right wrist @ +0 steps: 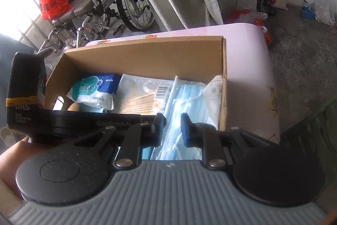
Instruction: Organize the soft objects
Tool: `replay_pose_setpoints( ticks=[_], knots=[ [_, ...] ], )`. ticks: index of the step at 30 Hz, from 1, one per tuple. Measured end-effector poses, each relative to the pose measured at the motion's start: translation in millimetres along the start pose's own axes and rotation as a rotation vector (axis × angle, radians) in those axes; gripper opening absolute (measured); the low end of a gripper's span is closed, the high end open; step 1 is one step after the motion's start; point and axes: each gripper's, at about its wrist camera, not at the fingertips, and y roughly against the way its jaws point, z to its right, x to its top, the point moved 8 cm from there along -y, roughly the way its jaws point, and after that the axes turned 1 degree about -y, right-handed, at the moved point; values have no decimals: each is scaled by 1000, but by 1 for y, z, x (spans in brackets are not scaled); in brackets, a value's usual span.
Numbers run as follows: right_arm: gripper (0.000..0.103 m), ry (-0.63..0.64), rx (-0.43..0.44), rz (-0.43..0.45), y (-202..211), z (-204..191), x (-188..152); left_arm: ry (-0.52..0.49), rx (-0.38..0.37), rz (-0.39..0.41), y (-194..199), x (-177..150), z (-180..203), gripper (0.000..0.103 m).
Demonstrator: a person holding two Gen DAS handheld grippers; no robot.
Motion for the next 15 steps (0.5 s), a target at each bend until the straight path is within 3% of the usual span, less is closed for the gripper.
replay_pose_setpoints(
  ticks=[4, 8, 12, 15],
  knots=[
    [18, 38, 89, 53, 51, -32, -9, -110, 11, 104, 88, -10, 14, 43],
    [18, 105, 193, 119, 109, -67, -28, -208, 37, 200, 174, -48, 22, 47],
    [21, 167, 260, 155, 153, -95, -57, -226, 49, 283, 249, -110, 14, 53],
    [22, 209, 294, 149, 171, -111, -89, -254, 87, 342, 282, -161, 2, 57]
  ],
)
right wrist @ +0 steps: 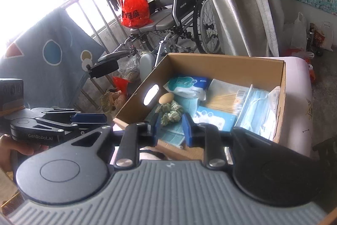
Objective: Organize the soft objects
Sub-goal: 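Move the left gripper to the gold LOVE tissue pack and close on it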
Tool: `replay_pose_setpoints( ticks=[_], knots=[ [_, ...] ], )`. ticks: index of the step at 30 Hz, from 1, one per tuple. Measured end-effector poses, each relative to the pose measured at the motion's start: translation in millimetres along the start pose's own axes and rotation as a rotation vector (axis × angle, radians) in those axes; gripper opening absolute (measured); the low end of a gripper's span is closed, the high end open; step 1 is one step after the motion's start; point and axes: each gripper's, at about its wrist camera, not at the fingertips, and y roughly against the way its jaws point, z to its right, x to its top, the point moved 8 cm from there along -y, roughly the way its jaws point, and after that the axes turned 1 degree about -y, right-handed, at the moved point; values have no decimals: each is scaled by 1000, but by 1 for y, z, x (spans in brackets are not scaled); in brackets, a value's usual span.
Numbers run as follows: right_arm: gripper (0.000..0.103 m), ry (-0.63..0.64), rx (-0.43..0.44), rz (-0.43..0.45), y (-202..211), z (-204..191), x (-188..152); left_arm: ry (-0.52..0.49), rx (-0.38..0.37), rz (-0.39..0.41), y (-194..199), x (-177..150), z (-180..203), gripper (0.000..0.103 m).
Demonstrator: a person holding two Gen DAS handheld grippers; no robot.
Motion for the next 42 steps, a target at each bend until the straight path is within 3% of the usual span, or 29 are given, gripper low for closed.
replay_pose_setpoints(
  ticks=[5, 9, 15, 18, 21, 28, 31, 33, 36, 42],
  knots=[
    [22, 43, 38, -55, 13, -36, -72, -78, 102, 1, 36, -90, -13, 58],
    [23, 59, 4, -65, 23, -42, -123, -119, 180, -35, 54, -162, -22, 67],
    [23, -23, 10, -129, 16, -40, -185, -72, 131, -129, 57, -246, -21, 74],
    [23, -20, -13, -153, 3, -47, -209, -72, 153, -151, 49, -274, -18, 76],
    [23, -22, 20, -198, -13, -61, -230, -85, 171, -143, 43, -290, -13, 84],
    [24, -78, 72, -270, -48, -83, -259, -87, 187, -162, 27, -311, -9, 82],
    [26, -92, 96, -322, -57, -92, -273, -62, 166, -165, 25, -317, -7, 71],
    [29, -78, 114, -364, -62, -98, -282, -153, 191, -175, 25, -319, -1, 56],
    [30, -81, 125, -383, -69, -105, -291, -243, 230, -186, 24, -321, 4, 55],
    [31, -284, 179, -413, -79, -97, -307, -242, 220, -169, 25, -323, 4, 54]
  ],
)
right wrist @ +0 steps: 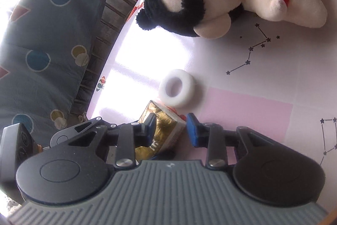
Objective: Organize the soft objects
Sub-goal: 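Move the left gripper to the gold LOVE tissue pack and close on it, then lift the tissue pack with the left gripper and lower it into the box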
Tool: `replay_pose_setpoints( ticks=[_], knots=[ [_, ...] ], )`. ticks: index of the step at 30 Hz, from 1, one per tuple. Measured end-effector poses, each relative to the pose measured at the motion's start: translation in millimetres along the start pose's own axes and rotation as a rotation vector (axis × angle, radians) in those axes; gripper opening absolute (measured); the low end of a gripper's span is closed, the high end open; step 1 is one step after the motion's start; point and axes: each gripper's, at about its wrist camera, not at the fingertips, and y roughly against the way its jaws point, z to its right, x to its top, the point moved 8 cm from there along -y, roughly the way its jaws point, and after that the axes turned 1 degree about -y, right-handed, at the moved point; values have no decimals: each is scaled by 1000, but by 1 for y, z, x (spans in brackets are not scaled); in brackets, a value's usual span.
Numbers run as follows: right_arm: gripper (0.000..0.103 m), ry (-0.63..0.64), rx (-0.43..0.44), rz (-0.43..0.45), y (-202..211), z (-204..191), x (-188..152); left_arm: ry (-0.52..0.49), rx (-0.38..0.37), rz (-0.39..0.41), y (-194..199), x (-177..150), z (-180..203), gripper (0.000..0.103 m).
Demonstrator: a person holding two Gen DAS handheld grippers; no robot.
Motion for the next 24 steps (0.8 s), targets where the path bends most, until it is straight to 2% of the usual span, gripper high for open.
replay_pose_setpoints(
  ticks=[3, 6, 10, 12, 17, 20, 24],
  knots=[
    [32, -168, 95, -50, -3, 13, -4, 0, -8, 0, 5, -2, 0, 54],
    [35, -169, 93, -65, -2, 15, -6, 12, -27, 13, 14, -1, -1, 53],
    [42, -174, 162, -77, 1, 4, -7, -5, -52, 22, 25, 7, 5, 54],
    [44, -171, 186, -59, 7, -3, -5, -36, -45, 43, 32, 15, 10, 54],
    [36, -82, 216, 46, 40, -22, 11, -91, -59, 87, 52, 45, 18, 54],
    [34, -38, 241, 104, 78, -26, 32, -129, -110, 127, 67, 73, 25, 54],
    [33, -1, 249, 199, 122, -28, 71, -255, -138, 173, 70, 129, 34, 54]
  ],
)
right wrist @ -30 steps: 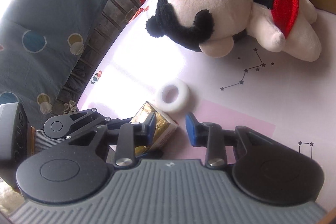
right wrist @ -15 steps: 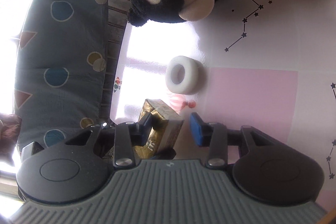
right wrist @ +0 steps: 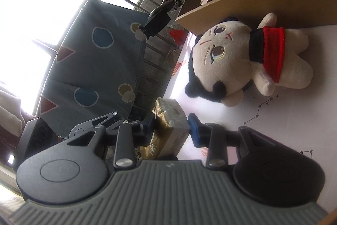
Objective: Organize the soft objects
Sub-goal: 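Lift the tissue pack with the left gripper and lower it into the box, then open the left gripper and withdraw it from the box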
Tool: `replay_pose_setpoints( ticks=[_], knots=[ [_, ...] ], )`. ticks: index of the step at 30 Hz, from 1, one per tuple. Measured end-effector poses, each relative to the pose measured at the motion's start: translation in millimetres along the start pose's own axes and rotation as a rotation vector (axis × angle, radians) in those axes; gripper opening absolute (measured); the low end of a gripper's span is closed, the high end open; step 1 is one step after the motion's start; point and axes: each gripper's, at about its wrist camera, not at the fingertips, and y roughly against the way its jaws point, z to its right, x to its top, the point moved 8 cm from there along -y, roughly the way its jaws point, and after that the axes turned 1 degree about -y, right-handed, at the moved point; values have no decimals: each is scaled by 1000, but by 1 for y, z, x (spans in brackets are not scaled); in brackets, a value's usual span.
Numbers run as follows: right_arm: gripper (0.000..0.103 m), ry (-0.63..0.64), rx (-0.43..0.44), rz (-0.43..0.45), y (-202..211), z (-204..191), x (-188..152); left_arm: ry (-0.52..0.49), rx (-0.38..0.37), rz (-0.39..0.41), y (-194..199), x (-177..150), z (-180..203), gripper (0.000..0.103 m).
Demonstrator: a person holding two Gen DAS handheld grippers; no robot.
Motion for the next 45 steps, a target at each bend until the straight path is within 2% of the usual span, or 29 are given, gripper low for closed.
replay_pose_setpoints(
  ticks=[3, 5, 7, 9, 10, 12, 15, 17, 20, 23, 25, 31, 33, 35, 38, 42, 45],
  knots=[
    [33, 65, -23, 77, 28, 3, 54, -132, -36, 23, -20, 51, -16, 54],
    [33, 116, -69, 121, 42, 10, 99, -217, -60, 27, -39, 82, -30, 54],
    [33, 160, -118, 162, 52, 16, 142, -350, -66, 29, -66, 121, -46, 54],
    [33, 179, -161, 175, 54, 24, 180, -536, -37, 27, -90, 145, -54, 53],
    [33, 183, -183, 177, 50, 32, 203, -704, 5, 32, -108, 158, -61, 53],
    [32, 152, -220, 168, 43, 52, 237, -855, 11, -4, -140, 175, -77, 53],
    [32, 97, -256, 132, 22, 88, 275, -909, -41, -73, -182, 191, -100, 53],
    [32, 46, -279, 76, 2, 114, 289, -964, -97, -121, -211, 187, -112, 53],
    [28, -22, -311, -69, -35, 152, 293, -969, -171, -226, -249, 174, -122, 53],
    [25, -69, -361, -193, -66, 180, 283, -979, -258, -342, -281, 153, -127, 52],
    [25, -50, -384, -240, -78, 185, 278, -873, -327, -408, -292, 155, -134, 52],
    [24, -25, -447, -408, -101, 195, 274, -711, -525, -618, -322, 150, -145, 53],
    [24, -17, -469, -466, -109, 198, 267, -620, -602, -708, -329, 138, -143, 53],
    [24, 4, -492, -502, -116, 199, 260, -553, -660, -716, -336, 136, -144, 53],
    [24, 32, -509, -511, -117, 202, 257, -550, -687, -662, -347, 130, -145, 52],
    [24, 10, -518, -526, -120, 208, 252, -476, -648, -765, -363, 114, -152, 55],
    [24, -4, -499, -518, -123, 211, 252, -516, -612, -781, -358, 115, -156, 56]
  ],
)
